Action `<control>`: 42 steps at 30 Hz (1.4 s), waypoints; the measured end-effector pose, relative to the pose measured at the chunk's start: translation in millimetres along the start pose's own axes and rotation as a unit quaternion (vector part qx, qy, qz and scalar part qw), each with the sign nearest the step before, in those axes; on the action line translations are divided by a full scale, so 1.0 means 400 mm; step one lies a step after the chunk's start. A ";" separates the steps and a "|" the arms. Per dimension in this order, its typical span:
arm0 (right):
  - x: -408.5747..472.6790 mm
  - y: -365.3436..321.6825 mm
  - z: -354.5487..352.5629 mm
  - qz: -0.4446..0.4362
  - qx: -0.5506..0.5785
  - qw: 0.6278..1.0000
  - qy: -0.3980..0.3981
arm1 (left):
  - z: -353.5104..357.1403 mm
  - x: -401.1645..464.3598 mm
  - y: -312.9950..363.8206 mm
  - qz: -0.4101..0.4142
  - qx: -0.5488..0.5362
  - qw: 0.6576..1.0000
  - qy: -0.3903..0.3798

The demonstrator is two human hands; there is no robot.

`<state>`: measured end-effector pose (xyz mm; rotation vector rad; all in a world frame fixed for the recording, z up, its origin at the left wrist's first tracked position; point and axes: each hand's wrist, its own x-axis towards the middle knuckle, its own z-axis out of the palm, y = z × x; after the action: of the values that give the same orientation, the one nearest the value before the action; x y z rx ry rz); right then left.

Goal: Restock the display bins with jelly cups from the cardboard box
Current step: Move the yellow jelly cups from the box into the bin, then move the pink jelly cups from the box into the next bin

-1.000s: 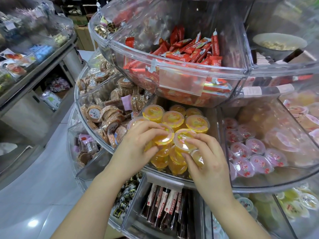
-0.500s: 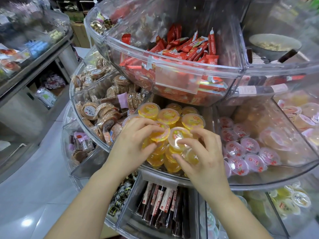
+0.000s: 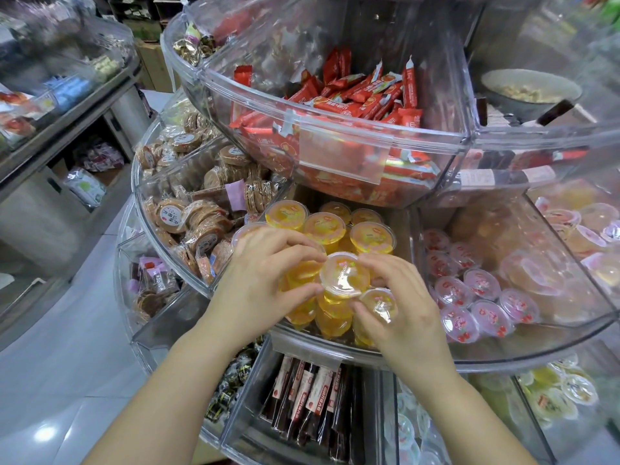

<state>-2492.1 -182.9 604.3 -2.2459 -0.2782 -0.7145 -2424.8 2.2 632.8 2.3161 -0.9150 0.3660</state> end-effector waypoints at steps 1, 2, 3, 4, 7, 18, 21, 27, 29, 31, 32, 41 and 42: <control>-0.001 0.006 -0.005 -0.010 -0.014 1.000 -0.001 | 0.000 0.001 0.002 0.010 0.005 1.000 0.002; -0.001 0.009 -0.007 -0.022 -0.034 0.999 0.002 | -0.001 0.003 0.004 0.026 0.010 1.000 0.003; -0.001 0.009 -0.007 -0.033 -0.054 0.998 0.010 | 0.001 0.004 0.005 0.047 0.014 0.999 0.005; 0.001 0.007 -0.005 -0.042 -0.069 0.997 0.020 | 0.003 0.006 0.006 0.069 0.017 0.997 0.008; 0.003 0.001 0.002 -0.060 -0.094 0.992 0.054 | 0.012 0.013 0.013 0.088 0.022 0.996 0.015; -0.001 0.011 0.014 -0.037 -0.102 0.993 0.052 | 0.015 0.006 0.016 0.032 -0.025 0.999 -0.025; -0.008 0.007 0.010 -0.035 -0.100 0.993 0.047 | 0.001 0.001 0.015 0.040 -0.030 0.999 -0.017; -0.005 -0.069 -0.001 -0.062 -0.032 0.995 0.068 | -0.058 -0.106 -0.014 -0.090 -0.103 0.978 0.159; -0.007 -0.124 0.018 -0.077 0.029 0.996 0.045 | -0.073 -0.170 -0.019 -0.143 -0.134 0.960 0.197; -0.020 -0.185 0.061 -0.080 0.116 0.990 -0.024 | -0.087 -0.250 -0.027 -0.204 -0.160 0.940 0.223; -0.033 -0.211 0.084 -0.079 0.152 0.983 -0.065 | -0.088 -0.289 -0.033 -0.238 -0.167 0.929 0.230; -0.468 -0.158 0.580 0.117 0.072 0.771 -0.622 | 0.145 -0.940 -0.215 -0.612 -0.176 0.743 0.204; -0.544 -0.118 0.644 0.143 0.042 0.736 -0.660 | 0.198 -1.013 -0.237 -0.642 -0.180 0.724 0.178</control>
<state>-2584.3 39.0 363.3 -2.2252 -0.5724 1.1581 -2649.6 217.0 345.3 1.8518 0.8143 -0.0079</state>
